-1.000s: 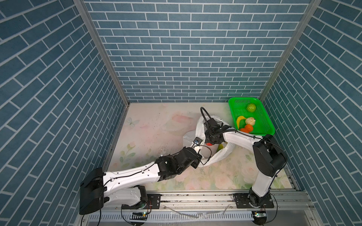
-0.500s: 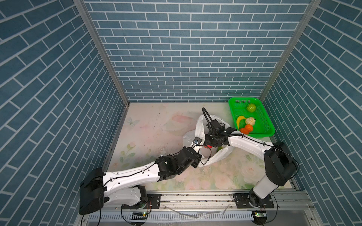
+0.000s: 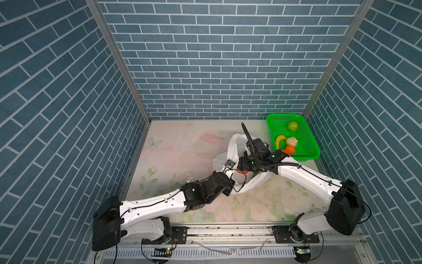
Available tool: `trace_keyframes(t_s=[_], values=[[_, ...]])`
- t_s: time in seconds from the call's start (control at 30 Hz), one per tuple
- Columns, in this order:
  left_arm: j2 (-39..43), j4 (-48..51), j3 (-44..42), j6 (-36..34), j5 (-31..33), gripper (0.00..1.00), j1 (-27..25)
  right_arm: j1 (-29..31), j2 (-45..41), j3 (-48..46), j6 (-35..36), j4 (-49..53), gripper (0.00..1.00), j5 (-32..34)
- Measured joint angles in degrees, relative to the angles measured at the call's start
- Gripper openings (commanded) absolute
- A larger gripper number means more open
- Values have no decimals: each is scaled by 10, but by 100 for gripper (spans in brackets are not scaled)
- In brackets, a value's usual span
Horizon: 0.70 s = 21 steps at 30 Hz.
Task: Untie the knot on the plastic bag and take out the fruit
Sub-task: 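Carry the red apple to the green basket and open the right gripper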
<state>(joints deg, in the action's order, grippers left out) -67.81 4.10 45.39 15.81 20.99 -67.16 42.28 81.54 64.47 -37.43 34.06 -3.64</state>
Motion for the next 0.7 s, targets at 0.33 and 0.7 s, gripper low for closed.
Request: trace_keyframes(t_s=[0.33, 0.7], values=[[4, 4, 0, 0, 4, 0, 0, -46, -49, 116, 16, 90, 63, -1], [5, 12, 0, 0, 4, 0, 0, -273, -68, 128, 48, 86, 64, -9]])
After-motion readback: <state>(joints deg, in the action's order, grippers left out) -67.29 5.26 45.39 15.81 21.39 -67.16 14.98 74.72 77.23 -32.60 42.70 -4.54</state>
